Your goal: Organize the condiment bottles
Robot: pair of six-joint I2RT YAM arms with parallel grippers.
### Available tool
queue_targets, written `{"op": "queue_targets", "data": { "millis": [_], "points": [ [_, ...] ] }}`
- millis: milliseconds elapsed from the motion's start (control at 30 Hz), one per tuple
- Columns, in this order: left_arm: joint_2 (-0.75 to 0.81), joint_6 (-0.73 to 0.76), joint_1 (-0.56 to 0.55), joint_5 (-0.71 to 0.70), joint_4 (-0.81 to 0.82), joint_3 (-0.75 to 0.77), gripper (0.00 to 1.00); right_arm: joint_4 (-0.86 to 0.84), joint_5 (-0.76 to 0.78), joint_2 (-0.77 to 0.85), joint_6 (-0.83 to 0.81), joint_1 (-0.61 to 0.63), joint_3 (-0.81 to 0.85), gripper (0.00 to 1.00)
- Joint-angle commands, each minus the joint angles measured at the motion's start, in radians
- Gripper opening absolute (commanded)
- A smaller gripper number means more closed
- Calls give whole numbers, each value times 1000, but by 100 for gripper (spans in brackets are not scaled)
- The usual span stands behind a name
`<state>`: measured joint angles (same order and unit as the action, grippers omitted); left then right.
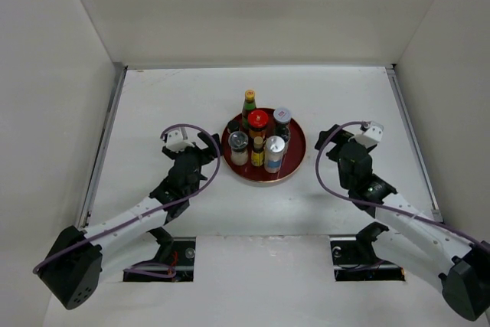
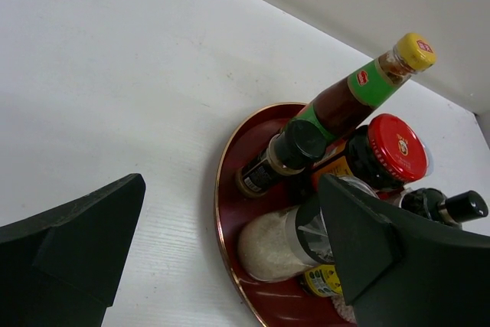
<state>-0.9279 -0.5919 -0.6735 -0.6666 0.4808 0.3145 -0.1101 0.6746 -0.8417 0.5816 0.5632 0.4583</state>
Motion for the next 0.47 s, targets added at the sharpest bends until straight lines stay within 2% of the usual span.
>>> {"op": "queue_targets", "data": {
  "millis": [0, 433],
  "points": [
    [-11, -11, -7, -10, 28, 40, 100, -86, -84, -14, 35, -38, -10, 100],
    [-46, -6, 2, -10, 9, 54, 100, -186, -84, -169, 38, -70, -21, 100]
  ]
}}
